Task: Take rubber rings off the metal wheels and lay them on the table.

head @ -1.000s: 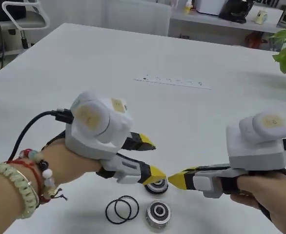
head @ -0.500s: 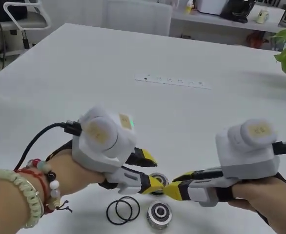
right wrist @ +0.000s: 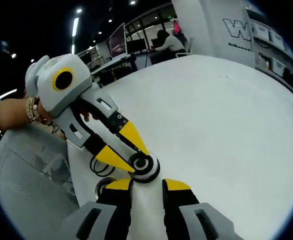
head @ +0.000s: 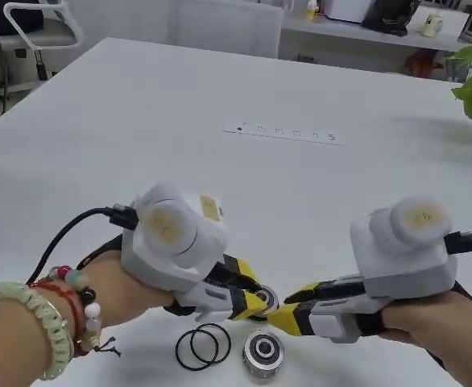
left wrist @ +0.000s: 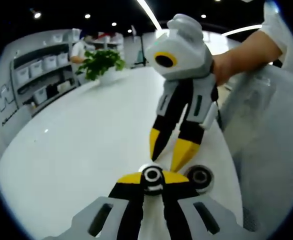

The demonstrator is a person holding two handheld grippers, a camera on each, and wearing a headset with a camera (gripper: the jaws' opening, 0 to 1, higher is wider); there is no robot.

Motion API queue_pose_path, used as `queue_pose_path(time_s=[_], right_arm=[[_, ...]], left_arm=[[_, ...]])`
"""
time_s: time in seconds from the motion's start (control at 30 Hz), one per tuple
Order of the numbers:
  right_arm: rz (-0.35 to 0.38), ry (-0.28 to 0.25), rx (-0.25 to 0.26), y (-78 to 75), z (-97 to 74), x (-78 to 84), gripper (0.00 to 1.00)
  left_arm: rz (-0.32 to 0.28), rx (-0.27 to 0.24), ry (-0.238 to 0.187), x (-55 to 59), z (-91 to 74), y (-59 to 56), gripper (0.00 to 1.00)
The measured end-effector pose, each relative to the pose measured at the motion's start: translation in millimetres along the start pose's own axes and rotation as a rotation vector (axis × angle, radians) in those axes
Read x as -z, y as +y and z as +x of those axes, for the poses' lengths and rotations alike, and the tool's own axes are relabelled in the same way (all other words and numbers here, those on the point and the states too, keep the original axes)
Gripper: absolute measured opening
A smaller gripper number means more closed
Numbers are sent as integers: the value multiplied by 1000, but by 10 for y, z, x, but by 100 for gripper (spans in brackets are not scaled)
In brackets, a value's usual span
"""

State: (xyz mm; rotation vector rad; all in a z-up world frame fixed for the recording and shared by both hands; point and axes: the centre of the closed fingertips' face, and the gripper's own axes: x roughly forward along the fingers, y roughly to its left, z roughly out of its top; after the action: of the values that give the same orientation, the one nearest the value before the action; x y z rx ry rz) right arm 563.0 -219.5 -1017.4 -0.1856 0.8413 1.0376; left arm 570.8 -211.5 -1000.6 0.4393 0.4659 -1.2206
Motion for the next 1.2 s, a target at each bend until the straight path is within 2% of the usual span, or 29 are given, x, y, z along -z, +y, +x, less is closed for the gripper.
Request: queue_pose_path(time_s=[0.3, 0.6, 0.97, 1.03, 1.1, 1.2], right_arm=[[-86, -16, 10, 7, 42, -22, 22], [-196, -28, -2, 37, 42, -43, 20], [-223, -21, -11, 41, 31, -34, 17], [-229, -15, -11, 37, 27, -26, 15], [-244, 12, 0, 6, 21, 20, 9], [-228, 1, -5, 10, 25, 5, 9]], left_arm=[[-22, -1, -4, 7, -3, -1, 14], [-26, -2, -8, 6, -6, -3, 14], [-25, -5, -10, 2, 0, 2, 14], [-26, -5, -11, 1, 1, 3, 14], [-26, -5, -11, 0, 1, 3, 14], [-28, -5, -12, -1, 2, 7, 14]])
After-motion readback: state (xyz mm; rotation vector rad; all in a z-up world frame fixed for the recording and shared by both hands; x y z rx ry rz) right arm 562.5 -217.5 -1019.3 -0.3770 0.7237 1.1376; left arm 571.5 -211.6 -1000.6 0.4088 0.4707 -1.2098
